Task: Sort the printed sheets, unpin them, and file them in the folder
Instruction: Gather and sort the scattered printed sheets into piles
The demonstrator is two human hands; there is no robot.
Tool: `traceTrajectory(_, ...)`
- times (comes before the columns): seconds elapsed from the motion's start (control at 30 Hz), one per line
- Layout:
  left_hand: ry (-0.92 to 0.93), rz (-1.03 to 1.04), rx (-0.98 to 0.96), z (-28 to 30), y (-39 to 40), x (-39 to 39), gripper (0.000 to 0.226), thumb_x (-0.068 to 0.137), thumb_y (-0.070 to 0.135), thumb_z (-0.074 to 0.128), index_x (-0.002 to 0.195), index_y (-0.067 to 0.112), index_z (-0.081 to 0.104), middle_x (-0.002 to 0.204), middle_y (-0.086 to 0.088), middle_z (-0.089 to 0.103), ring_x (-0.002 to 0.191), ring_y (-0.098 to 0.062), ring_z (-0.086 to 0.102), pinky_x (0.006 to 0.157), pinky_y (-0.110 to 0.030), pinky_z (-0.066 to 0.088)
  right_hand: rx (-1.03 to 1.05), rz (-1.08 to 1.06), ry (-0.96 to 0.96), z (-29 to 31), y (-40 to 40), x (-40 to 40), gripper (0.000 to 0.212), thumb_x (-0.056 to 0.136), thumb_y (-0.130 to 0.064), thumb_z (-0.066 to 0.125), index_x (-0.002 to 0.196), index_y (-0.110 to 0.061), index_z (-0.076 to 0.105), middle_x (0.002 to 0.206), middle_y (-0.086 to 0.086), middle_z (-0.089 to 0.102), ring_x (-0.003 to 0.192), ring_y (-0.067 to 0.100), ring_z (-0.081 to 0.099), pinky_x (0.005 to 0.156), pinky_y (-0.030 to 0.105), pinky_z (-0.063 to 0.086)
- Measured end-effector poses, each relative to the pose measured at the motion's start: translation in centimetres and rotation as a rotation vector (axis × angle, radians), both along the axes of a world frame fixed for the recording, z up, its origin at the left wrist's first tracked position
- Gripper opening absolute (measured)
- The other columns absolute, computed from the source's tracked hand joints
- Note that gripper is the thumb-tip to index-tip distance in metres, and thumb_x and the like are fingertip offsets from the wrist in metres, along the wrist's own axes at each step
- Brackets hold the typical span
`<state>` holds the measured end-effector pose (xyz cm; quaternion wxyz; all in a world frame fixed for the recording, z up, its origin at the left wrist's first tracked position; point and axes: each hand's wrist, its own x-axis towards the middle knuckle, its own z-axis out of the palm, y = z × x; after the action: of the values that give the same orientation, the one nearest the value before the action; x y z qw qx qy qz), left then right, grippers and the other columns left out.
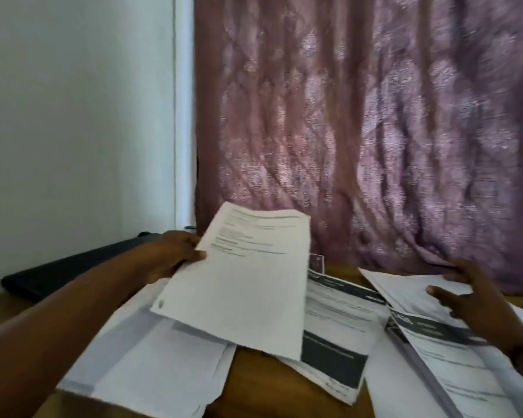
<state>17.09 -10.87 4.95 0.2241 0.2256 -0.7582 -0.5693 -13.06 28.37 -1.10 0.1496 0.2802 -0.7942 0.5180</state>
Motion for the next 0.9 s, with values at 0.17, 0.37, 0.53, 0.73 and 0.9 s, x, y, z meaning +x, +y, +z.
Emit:
traceTrajectory(0.17, -0.265, 0.179, -0.362, -3.7, -4.0, 7.7, 0.018, 0.083, -0.002, 0.067, 0.100, 0.004, 0.069, 0.094, -0.003, 0.070, 0.083, -0.014, 0.064, 0.067, -0.013, 0.048, 0.110, 0.056, -0.088, -1.4, -0.2, -2.0, 0.059, 0.062, -0.049, 0.081, 0.102, -0.063, 0.041, 0.109, -0.006, 0.062, 0.072, 0.010, 0.067, 0.058, 0.028, 0.055)
traceTrajectory(0.37, -0.633, 0.271, -0.587, -5.0, -4.9, 9.9, 0.041, 0.081, 0.035, 0.073, 0.116, 0.016, 0.063, 0.120, -0.001, 0.061, 0.105, -0.016, 0.058, 0.091, -0.029, 0.047, 0.198, 0.011, -0.137, -2.7, -1.3, -3.3, 0.071, 0.017, -0.099, 0.054, 0.084, -0.079, 0.042, 0.086, -0.022, 0.062, 0.084, 0.018, 0.059, 0.073, 0.009, 0.044)
traceTrajectory(0.53, -0.820, 0.255, -0.819, -5.1, -1.1, 8.6, 0.062, 0.091, 0.057, 0.051, 0.143, 0.026, 0.039, 0.143, 0.002, 0.048, 0.130, -0.019, 0.045, 0.104, -0.034, 0.039, 0.553, 0.013, -0.113, -1.7, -2.3, 1.2, 0.120, 0.014, -0.104, 0.039, 0.115, -0.042, 0.056, 0.130, 0.011, 0.055, 0.116, 0.032, 0.053, 0.098, 0.040, 0.041)
traceTrajectory(0.73, -0.996, 0.250, -0.861, -5.9, 0.8, 7.4, 0.092, 0.078, 0.079, 0.044, 0.151, 0.034, 0.013, 0.156, 0.004, 0.029, 0.143, -0.027, 0.026, 0.111, -0.045, 0.031, 0.845, -0.061, -0.082, -1.5, -3.7, 1.5, 0.138, 0.014, -0.108, 0.012, 0.109, -0.018, 0.056, 0.114, 0.007, 0.063, 0.098, 0.022, 0.058, 0.085, 0.034, 0.043)
traceTrajectory(0.9, -0.861, 0.122, -0.724, -4.6, 1.5, 6.9, 0.082, 0.083, 0.058, 0.060, 0.150, 0.026, 0.024, 0.153, 0.000, 0.034, 0.138, -0.020, 0.036, 0.111, -0.032, 0.030, 0.855, -0.154, -0.054, -2.3, -3.6, 0.4, 0.073, 0.076, -0.081, 0.042, 0.106, -0.016, 0.057, 0.112, 0.008, 0.065, 0.100, 0.024, 0.059, 0.083, 0.032, 0.043)
